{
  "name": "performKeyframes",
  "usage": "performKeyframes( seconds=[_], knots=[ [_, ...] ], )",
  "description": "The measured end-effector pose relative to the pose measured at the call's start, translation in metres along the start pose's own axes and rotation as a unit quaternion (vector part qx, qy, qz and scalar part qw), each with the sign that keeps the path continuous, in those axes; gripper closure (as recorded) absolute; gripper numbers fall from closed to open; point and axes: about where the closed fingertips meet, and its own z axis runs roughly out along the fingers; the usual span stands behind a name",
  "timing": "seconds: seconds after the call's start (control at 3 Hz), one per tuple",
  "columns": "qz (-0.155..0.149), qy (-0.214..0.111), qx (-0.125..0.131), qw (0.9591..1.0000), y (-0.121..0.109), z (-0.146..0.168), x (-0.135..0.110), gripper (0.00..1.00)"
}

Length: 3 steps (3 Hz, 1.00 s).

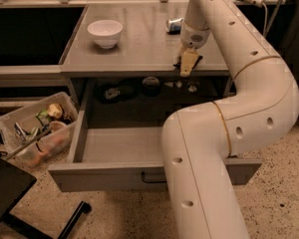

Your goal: Place rxbar chocolate into top drawer

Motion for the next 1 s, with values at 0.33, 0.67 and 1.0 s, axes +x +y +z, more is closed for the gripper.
performKeyframes(
  seconds=[0.33, 0.67, 1.0],
  knots=[
    [0.000, -0.008, 0.028, 0.9996, -0.017, 0.006, -0.005, 0.00],
    [0.001, -0.006, 0.030, 0.9995, -0.019, 0.007, -0.007, 0.00],
    [0.014, 0.006, 0.040, 0.9991, -0.018, -0.008, -0.005, 0.00]
  ],
)
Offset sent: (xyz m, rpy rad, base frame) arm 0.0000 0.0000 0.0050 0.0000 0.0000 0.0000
